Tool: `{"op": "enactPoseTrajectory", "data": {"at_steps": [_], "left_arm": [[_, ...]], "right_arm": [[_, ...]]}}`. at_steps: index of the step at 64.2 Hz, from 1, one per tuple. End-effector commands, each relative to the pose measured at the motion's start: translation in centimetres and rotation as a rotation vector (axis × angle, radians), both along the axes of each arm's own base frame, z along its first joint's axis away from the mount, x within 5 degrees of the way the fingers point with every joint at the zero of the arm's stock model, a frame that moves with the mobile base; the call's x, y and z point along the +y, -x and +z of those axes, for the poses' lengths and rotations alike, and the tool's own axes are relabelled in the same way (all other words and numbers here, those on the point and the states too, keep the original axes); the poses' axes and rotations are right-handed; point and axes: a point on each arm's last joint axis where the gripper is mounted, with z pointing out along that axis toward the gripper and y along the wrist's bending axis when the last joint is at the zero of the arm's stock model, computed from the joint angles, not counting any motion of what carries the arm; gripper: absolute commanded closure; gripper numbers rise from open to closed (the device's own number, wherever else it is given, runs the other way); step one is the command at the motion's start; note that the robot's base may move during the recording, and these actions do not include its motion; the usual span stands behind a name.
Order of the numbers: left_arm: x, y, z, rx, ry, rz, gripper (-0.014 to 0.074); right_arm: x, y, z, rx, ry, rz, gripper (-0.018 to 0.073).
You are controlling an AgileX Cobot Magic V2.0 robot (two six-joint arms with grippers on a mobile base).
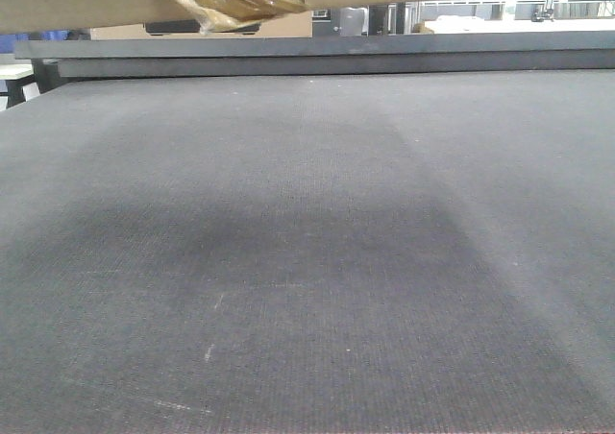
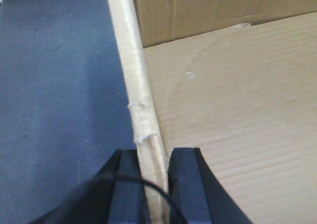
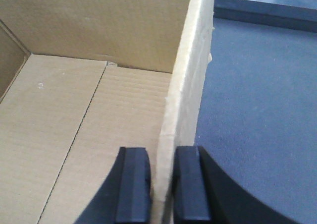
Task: Grab carton from right shelf to conveyor
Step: 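Lower the carton onto the belt and open both grippers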
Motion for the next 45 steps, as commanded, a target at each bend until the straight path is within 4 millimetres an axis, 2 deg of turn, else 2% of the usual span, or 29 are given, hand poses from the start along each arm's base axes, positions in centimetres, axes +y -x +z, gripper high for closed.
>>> {"op": "enactPoseTrajectory", "data": {"at_steps": [1,14,30,45], "left_arm": [[0.4,-0.5,-0.2,-0.010,-0.061,0.027,0.0613],[-1.1,-3.3,-3.6,0.106,-0.118,0.023,0.0613],[-1.7,-7.1,-8.8,0.197,-0.129,0.012,0.0613],[-0.9,-9.0,-10.9,0.176,-0.104,0.019,0.0613]], "right_arm": [[-0.4,0.0,0.2,-0.015,0.028,-0.014,0.0617],[0.5,-2.9,-3.1,0.146,0.148,-0.039,0.0617],[2.4,-7.6,-8.7,0.280,0.227,-0.041,0.0617],[3.7,-10.3,-13.3,0.353,0.264,-0.032,0.0617]]}}
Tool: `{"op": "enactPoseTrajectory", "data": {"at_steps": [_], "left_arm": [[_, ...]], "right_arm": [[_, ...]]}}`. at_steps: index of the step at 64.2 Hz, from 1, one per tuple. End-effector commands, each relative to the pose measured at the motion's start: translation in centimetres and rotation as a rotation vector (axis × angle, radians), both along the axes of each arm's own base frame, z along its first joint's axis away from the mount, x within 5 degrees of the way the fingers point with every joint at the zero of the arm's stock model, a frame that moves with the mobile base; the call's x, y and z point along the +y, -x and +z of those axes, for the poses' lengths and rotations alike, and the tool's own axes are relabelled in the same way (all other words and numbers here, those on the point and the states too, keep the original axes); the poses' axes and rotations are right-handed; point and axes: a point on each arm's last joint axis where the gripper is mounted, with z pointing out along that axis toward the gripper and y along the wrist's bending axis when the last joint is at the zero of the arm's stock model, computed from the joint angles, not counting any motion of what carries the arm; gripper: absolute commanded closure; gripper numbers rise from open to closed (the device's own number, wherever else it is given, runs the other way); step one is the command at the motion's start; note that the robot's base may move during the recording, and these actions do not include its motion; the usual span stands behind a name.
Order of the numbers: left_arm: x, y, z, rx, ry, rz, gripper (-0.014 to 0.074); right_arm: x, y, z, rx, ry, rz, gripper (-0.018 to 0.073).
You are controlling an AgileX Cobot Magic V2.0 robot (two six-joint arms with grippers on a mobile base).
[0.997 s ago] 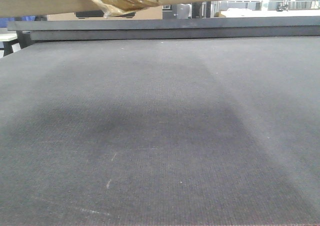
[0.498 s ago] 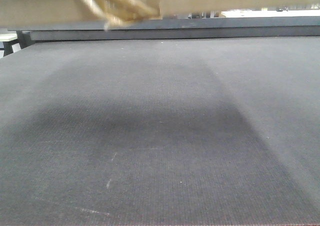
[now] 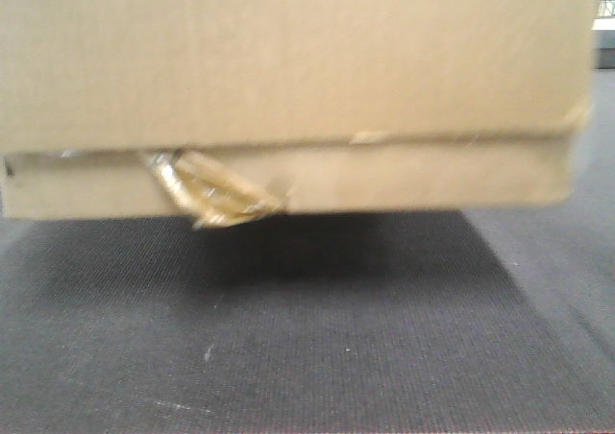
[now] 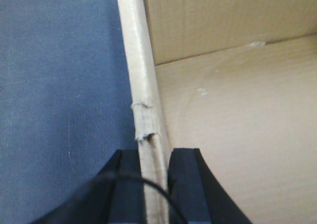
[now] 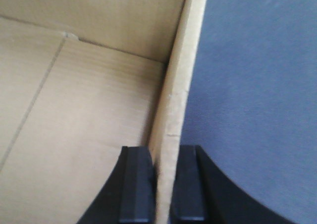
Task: Grab carton from right shelf to conveyor
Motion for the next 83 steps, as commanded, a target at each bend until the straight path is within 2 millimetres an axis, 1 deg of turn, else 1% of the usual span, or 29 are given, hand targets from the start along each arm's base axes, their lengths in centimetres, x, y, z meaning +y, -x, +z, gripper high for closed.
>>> {"op": "enactPoseTrajectory", "data": {"at_steps": [1,8,11,15,17,19,20,21,22,24,25,28,32,36,40,45,51,54,57,58,64,65,70,73,74,76,77,80,83], "left_arm": [[0.5,-0.7,0.2,-0.061,-0.015,-0.006,0.0613],[0.8,-1.3,-0.2,-0.070,-0.023,0.001,0.0612],[0.9,-1.4,-0.2,-0.072,-0.031,0.003,0.0608],[1.0,-1.6,-0.2,-0.085,-0.049,0.001,0.0564],[1.0,-1.6,-0.2,-0.089,-0.053,0.001,0.0528],[1.0,-1.6,-0.2,-0.092,-0.052,-0.001,0.0480],[1.0,-1.6,-0.2,-0.092,-0.052,-0.001,0.0438],[1.0,-1.6,-0.1,-0.092,-0.051,-0.001,0.0407],[1.0,-1.6,-0.1,-0.094,-0.051,-0.002,0.0391],[1.0,-1.6,-0.1,-0.095,-0.051,-0.002,0.0322],[1.0,-1.6,-0.1,-0.095,-0.051,-0.002,0.0264],[1.0,-1.6,-0.1,-0.095,-0.051,-0.002,0.0137],[1.0,-1.6,-0.1,-0.093,-0.051,-0.001,-0.0035],[1.0,-1.4,0.0,-0.087,-0.042,0.002,0.0024],[1.1,-1.0,0.4,-0.093,-0.035,0.004,0.0055],[1.4,-0.3,1.2,-0.113,-0.025,0.004,0.0062],[1.8,1.0,2.6,-0.155,-0.025,-0.012,0.0062],[2.1,1.8,3.5,-0.182,-0.016,-0.012,0.0062],[2.8,2.9,4.7,-0.217,-0.013,-0.013,0.0076],[2.9,3.1,4.9,-0.223,-0.015,-0.016,0.0083],[4.1,4.1,5.5,-0.243,-0.018,0.000,0.0177],[4.4,4.3,5.4,-0.243,-0.020,0.006,0.0215],[5.8,4.8,4.6,-0.232,-0.029,0.049,0.0386],[6.9,5.1,3.9,-0.223,-0.034,0.079,0.0493],[7.1,5.2,3.5,-0.213,-0.035,0.086,0.0549],[7.6,5.4,2.9,-0.204,-0.034,0.102,0.0621],[7.9,5.5,2.5,-0.200,-0.034,0.109,0.0640],[8.7,5.9,1.6,-0.192,-0.028,0.133,0.0605],[9.2,6.3,0.3,-0.183,-0.017,0.145,0.0577]], "right_arm": [[-0.1,-0.8,-0.9,-0.021,0.022,0.003,0.0617],[0.1,-1.2,-1.6,-0.002,0.030,0.003,0.0615],[0.1,-1.2,-1.6,-0.002,0.030,0.003,0.0592],[0.1,-1.2,-1.6,-0.002,0.030,0.003,0.0496],[0.1,-1.2,-1.6,-0.002,0.030,0.003,0.0417],[0.1,-1.2,-1.6,-0.002,0.030,0.003,0.0342],[0.1,-1.2,-1.6,-0.002,0.030,0.003,0.0323],[0.1,-1.2,-1.6,-0.002,0.029,0.001,0.0281],[0.1,-1.2,-1.7,0.001,0.030,0.001,0.0218],[0.1,-1.2,-1.7,0.005,0.030,-0.001,0.0133],[0.1,-1.1,-1.6,0.003,0.029,-0.001,0.0092],[0.1,-1.1,-1.5,0.003,0.028,-0.003,-0.0023],[-0.1,-0.8,-1.1,-0.009,0.023,-0.003,-0.0009],[-0.2,-0.5,-0.5,-0.028,0.011,-0.006,-0.0009],[-0.4,-0.1,0.3,-0.055,-0.010,-0.016,-0.0009],[-1.1,0.5,1.6,-0.094,-0.045,-0.046,-0.0007],[-2.5,1.4,3.2,-0.142,-0.067,-0.076,0.0055],[-3.4,1.9,4.0,-0.166,-0.075,-0.096,0.0122],[-4.9,2.4,5.0,-0.191,-0.082,-0.137,0.0253],[-5.3,2.6,5.1,-0.194,-0.082,-0.146,0.0284],[-7.5,3.4,5.7,-0.218,-0.084,-0.206,0.0464],[-8.0,3.5,5.6,-0.217,-0.082,-0.223,0.0508],[-9.8,4.3,5.1,-0.230,-0.079,-0.275,0.0645],[-10.8,4.9,4.7,-0.242,-0.078,-0.307,0.0638],[-11.1,5.0,4.2,-0.235,-0.075,-0.315,0.0635],[-11.5,5.4,3.8,-0.242,-0.074,-0.328,0.0632],[-11.8,5.6,3.5,-0.243,-0.074,-0.334,0.0632],[-12.3,6.3,2.7,-0.247,-0.072,-0.350,0.0632],[-12.6,6.7,1.4,-0.249,-0.068,-0.351,0.0632]]}}
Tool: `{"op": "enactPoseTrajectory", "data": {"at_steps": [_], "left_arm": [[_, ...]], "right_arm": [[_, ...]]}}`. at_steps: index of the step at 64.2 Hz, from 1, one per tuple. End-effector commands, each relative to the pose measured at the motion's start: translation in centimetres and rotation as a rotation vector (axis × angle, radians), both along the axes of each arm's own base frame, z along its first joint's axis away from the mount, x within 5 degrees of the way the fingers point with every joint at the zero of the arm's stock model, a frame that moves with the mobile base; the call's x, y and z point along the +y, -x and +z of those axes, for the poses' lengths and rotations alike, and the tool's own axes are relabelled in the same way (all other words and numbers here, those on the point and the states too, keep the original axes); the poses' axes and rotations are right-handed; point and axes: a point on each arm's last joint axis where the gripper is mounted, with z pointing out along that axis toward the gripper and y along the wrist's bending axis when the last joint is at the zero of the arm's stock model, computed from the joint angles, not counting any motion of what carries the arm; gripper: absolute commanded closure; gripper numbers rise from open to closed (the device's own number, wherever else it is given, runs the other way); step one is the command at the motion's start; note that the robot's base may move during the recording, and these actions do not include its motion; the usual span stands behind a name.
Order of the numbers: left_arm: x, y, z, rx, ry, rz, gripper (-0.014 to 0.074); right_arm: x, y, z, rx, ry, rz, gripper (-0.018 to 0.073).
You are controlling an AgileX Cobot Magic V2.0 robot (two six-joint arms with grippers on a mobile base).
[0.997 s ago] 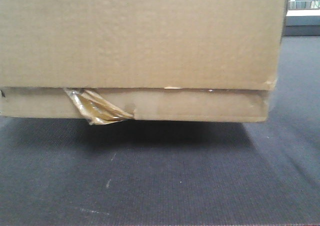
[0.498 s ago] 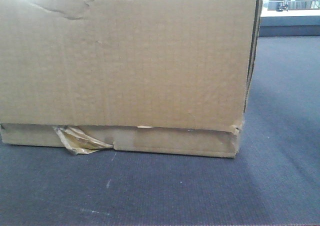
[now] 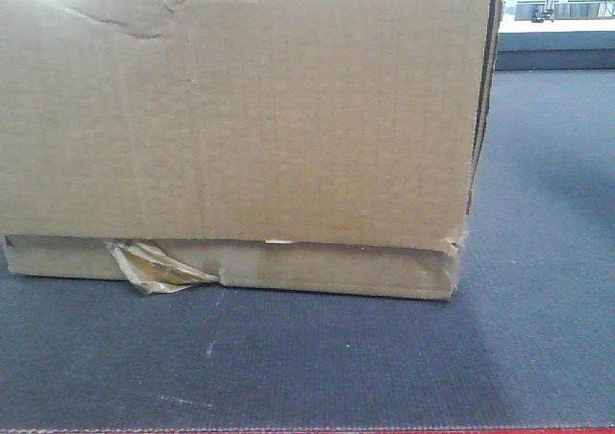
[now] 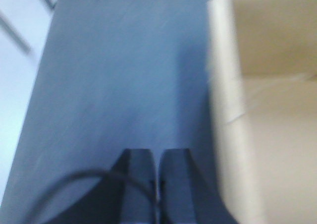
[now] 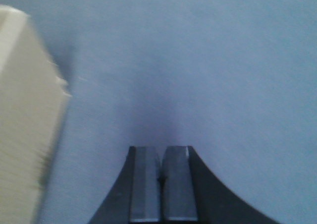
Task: Grab carton from right shelf to conveyor
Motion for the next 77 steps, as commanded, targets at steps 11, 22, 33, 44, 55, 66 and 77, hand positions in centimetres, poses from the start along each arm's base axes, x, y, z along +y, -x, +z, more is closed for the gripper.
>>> {"op": "enactPoseTrajectory", "data": {"at_steps": [11,22,33,44,55,66,77], "left_arm": [[2.2,3.2,-5.3,-0.040,0.082,0.042,0.0582],[2.2,6.4,-9.0,-0.108,0.092,0.014,0.0582],[1.9,10.0,-11.3,-0.229,0.099,-0.029,0.0582],[1.8,13.5,-12.8,-0.351,0.101,-0.053,0.0582],[1.8,16.3,-12.8,-0.470,0.107,-0.058,0.0582],[1.8,18.6,-11.8,-0.611,0.101,-0.068,0.0582],[1.8,20.0,-11.3,-0.693,0.099,-0.073,0.0582]], "right_arm": [[-0.8,3.2,-6.0,-0.063,0.014,0.004,0.0632],[-1.0,5.6,-10.5,-0.071,0.012,0.017,0.0632],[-1.1,8.4,-12.8,-0.144,0.004,0.026,0.0632],[-1.3,11.6,-13.8,-0.262,-0.008,0.032,0.0632],[-1.6,14.8,-14.0,-0.399,-0.019,0.034,0.0632],[-1.9,18.2,-13.2,-0.585,-0.032,0.034,0.0632],[-2.2,21.2,-11.9,-0.778,-0.046,0.033,0.0632]]}}
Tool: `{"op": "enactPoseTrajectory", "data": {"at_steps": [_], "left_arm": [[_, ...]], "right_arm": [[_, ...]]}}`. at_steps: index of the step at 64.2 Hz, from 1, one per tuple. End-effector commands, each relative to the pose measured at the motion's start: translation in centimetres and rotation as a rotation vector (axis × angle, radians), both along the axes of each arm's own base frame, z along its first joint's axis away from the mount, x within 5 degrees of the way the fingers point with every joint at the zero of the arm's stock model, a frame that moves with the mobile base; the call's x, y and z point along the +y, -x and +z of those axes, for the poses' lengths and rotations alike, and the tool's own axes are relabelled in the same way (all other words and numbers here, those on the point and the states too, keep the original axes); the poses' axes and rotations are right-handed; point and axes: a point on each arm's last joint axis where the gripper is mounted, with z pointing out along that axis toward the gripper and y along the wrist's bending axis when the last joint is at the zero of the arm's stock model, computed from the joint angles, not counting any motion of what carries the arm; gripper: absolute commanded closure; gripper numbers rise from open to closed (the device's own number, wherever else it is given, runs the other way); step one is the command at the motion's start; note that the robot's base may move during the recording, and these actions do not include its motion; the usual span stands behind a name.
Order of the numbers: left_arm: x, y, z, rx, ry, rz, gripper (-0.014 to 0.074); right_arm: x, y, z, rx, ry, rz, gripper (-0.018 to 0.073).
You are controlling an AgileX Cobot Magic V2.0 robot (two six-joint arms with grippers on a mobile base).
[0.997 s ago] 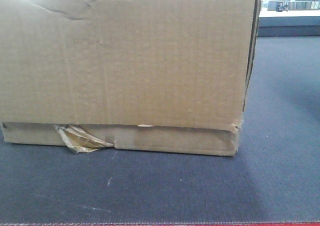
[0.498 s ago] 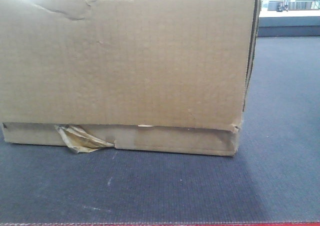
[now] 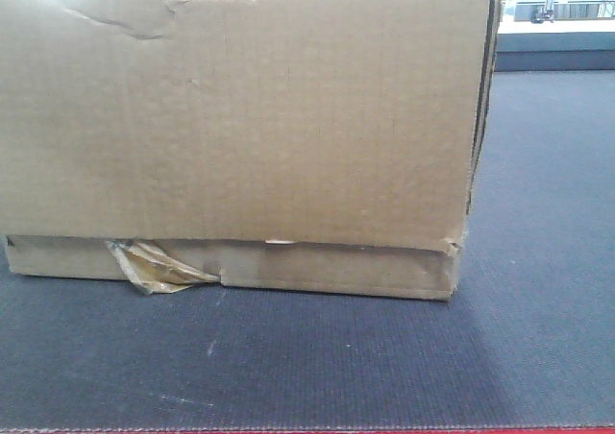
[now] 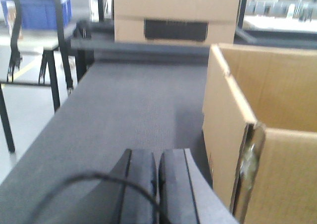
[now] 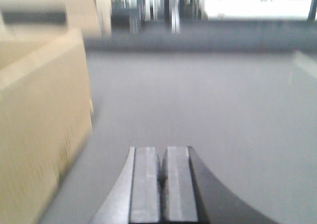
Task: Grab carton from right shelf to conveyor
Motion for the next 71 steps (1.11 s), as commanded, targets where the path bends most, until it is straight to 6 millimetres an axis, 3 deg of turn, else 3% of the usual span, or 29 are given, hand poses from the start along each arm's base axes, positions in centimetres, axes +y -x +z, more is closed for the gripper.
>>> {"op": "enactPoseTrajectory", "data": {"at_steps": [1,10,71], "left_arm": [[-0.04,0.61,0.39,-0.059,-0.002,-0.003,0.0582],[-0.04,0.93,0.48,-0.077,-0.002,-0.003,0.0582],[-0.05,1.03,-0.22,-0.024,0.053,0.002,0.0582]], "right_arm": [[-0.14,1.41,0.85,-0.128,0.003,-0.003,0.0632],[-0.21,2.21,1.09,-0.175,-0.001,-0.003,0.0632],[-0.21,2.21,1.09,-0.175,-0.001,-0.003,0.0632]]}}
